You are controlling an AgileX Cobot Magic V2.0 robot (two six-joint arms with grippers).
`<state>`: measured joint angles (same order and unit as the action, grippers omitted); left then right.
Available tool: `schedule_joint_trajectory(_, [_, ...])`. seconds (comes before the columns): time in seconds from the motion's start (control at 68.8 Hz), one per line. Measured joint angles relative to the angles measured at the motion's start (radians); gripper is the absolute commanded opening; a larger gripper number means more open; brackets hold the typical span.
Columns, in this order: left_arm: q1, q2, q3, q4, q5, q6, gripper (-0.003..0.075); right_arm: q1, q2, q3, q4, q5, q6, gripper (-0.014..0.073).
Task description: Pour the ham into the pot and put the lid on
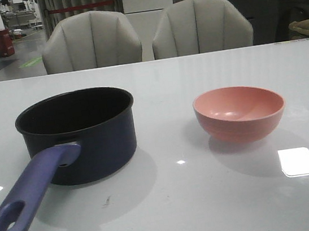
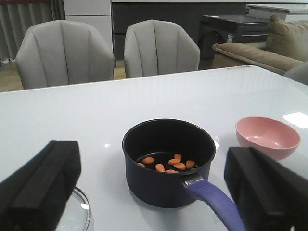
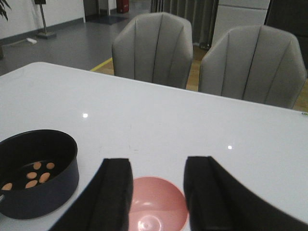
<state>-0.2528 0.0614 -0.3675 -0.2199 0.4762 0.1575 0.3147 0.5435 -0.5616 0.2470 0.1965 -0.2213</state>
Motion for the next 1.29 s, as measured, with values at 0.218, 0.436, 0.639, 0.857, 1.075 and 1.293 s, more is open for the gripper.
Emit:
schedule_joint_trajectory(0.218, [0.0,0.0,0.0,0.0,0.0,0.0,0.0657,0.002,-0.291,0.198,0.0,0.029,-0.001,0.0385])
schedule_joint_trajectory(0.436, [0.0,0.0,0.0,0.0,0.0,0.0,0.0657,0.002,-0.446,0.396,0.0,0.047,-0.001,0.0362])
schedule_joint_trajectory(0.639, [0.0,0.0,0.0,0.0,0.0,0.0,0.0657,0.002,-0.45,0.459,0.0,-0.007,-0.002,0.0154])
schedule_joint_trajectory(0.857, [0.0,0.0,0.0,0.0,-0.019,0.0,0.0659,0.002,-0.45,0.465,0.0,-0.04,-0.002,0.0151])
schedule_joint_trajectory(1.075, [0.0,0.096,-0.066,0.0,-0.019,-0.019,0.0663,0.002,-0.45,0.465,0.0,-0.042,-0.002,0.0151])
schedule_joint_trajectory(1.293, [0.048,0.333,-0.181,0.049,-0.002,-0.113,0.0663,0.002,-0.45,0.465,0.0,-0.042,-0.002,0.0151])
